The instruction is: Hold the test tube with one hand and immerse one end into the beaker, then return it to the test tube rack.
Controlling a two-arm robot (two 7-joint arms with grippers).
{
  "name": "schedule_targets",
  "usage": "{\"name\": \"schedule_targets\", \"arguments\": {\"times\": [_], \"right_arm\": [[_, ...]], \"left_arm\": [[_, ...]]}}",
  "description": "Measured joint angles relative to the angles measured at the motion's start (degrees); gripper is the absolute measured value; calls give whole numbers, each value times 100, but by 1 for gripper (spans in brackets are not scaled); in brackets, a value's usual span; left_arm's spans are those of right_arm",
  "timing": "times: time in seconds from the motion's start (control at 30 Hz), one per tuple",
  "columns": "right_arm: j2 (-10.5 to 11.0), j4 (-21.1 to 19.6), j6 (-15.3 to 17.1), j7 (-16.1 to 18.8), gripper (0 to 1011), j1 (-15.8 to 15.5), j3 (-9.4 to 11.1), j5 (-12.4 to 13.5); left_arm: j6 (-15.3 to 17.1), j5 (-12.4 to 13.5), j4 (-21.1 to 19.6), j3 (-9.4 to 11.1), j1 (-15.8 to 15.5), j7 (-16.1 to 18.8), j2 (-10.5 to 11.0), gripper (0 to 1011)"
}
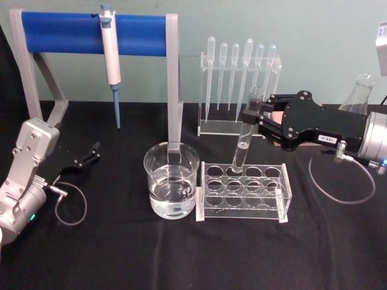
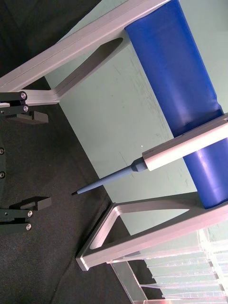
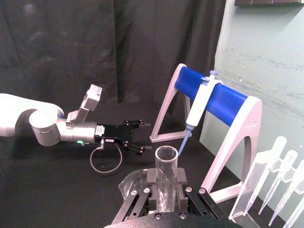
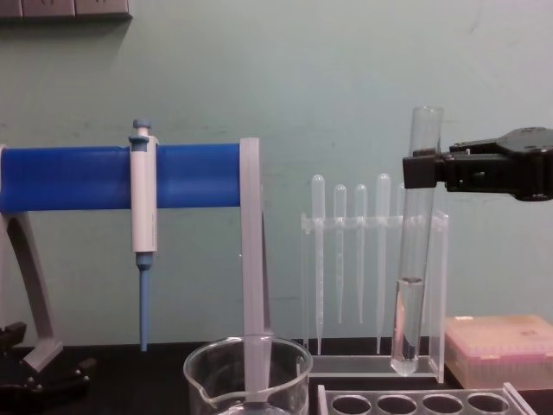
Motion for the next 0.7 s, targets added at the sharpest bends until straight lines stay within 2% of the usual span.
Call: {"name": "schedule_targets", "arguments": {"times": [0.7], "right_arm": [[0, 0, 0, 0, 242, 0, 0, 0]], "left_arm": [[0, 0, 0, 0, 0, 0, 0, 1000]]}}
